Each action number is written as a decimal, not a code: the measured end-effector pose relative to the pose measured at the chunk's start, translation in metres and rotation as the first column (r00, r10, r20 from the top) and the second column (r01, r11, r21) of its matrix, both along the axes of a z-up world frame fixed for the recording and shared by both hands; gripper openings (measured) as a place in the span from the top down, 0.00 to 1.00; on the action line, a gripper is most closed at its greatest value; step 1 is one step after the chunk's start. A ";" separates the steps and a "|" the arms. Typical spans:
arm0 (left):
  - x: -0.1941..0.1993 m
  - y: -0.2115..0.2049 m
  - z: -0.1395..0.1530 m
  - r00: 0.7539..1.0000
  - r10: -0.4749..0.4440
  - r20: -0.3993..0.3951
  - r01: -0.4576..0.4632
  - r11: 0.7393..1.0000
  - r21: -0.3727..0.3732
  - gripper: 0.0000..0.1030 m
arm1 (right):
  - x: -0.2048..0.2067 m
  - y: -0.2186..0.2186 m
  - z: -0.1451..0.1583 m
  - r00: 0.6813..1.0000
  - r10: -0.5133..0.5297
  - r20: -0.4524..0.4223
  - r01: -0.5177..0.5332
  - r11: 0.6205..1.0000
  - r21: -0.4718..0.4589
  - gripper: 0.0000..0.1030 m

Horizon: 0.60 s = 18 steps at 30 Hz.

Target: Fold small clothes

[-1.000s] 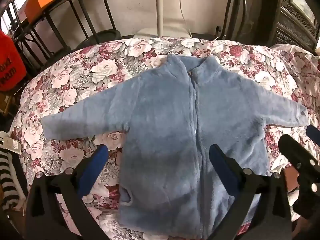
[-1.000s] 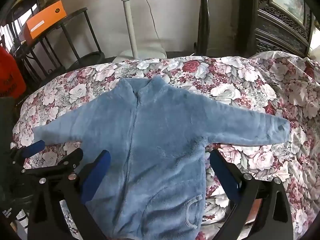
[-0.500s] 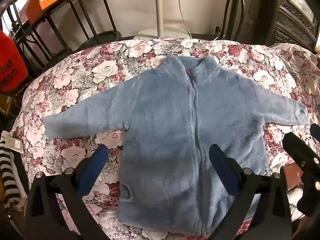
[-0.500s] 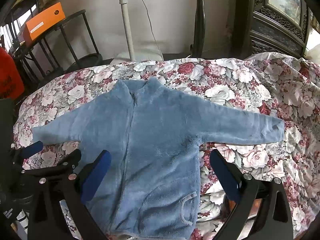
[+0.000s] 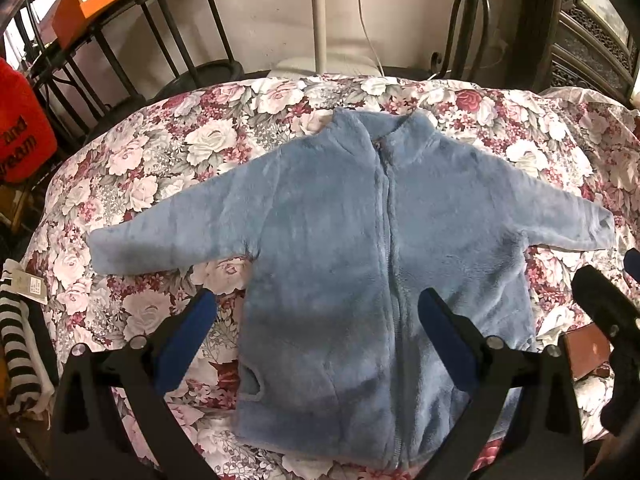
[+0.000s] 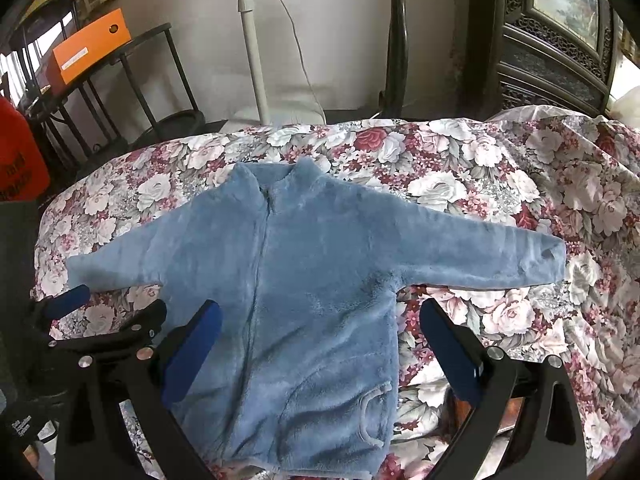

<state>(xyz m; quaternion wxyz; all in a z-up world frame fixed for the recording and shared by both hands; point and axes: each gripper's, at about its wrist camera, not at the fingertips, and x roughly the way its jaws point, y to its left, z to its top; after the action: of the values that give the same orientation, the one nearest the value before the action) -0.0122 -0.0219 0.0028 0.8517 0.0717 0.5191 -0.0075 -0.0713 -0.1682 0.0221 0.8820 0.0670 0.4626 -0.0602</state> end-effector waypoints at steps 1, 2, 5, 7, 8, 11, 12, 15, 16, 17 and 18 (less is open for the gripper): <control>0.000 0.000 0.001 1.000 0.001 -0.001 -0.001 1.000 0.000 0.05 | 0.000 0.000 0.000 1.000 -0.001 -0.001 0.001 1.000 0.001 0.03; -0.001 0.000 0.001 1.000 0.001 -0.001 -0.001 1.000 0.000 0.05 | 0.000 0.000 0.001 1.000 -0.001 -0.001 0.001 1.000 0.002 0.03; -0.001 0.000 0.000 1.000 0.000 0.001 0.000 1.000 0.000 0.05 | 0.000 0.000 0.000 1.000 -0.001 -0.001 0.001 1.000 0.000 0.03; -0.001 0.000 0.000 1.000 -0.001 -0.001 0.001 1.000 0.001 0.05 | 0.000 0.000 0.001 1.000 -0.001 0.000 0.001 1.000 0.000 0.03; -0.001 0.001 0.001 1.000 0.000 -0.002 0.000 1.000 0.000 0.05 | 0.000 0.000 0.002 1.000 -0.003 0.002 0.003 1.000 0.002 0.03; -0.001 0.000 0.001 1.000 0.001 0.000 -0.001 1.000 0.006 0.05 | -0.001 -0.001 0.003 1.000 -0.004 0.002 0.004 1.000 0.000 0.03; -0.001 0.000 0.001 1.000 0.002 -0.002 -0.002 1.000 0.004 0.05 | -0.002 -0.001 0.005 1.000 -0.005 0.004 0.005 1.000 0.001 0.03; -0.001 0.000 0.001 1.000 0.002 0.001 -0.002 1.000 0.008 0.05 | -0.001 -0.001 0.004 1.000 -0.004 0.002 0.004 1.000 0.000 0.03; -0.001 0.000 0.001 1.000 0.003 0.000 -0.003 1.000 0.008 0.05 | -0.001 -0.001 0.003 1.000 -0.003 0.002 0.003 1.000 0.001 0.03; -0.002 0.000 0.001 1.000 0.002 -0.001 -0.002 1.000 0.005 0.05 | -0.002 -0.001 0.005 1.000 -0.002 0.002 0.002 1.000 0.001 0.03; -0.002 -0.001 0.002 1.000 0.002 0.000 -0.002 1.000 0.003 0.05 | -0.002 -0.001 0.003 1.000 -0.003 0.002 0.003 1.000 0.001 0.03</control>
<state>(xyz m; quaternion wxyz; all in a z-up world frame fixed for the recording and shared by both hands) -0.0141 -0.0224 0.0043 0.8515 0.0725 0.5193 -0.0058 -0.0731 -0.1692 0.0255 0.8824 0.0681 0.4614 -0.0613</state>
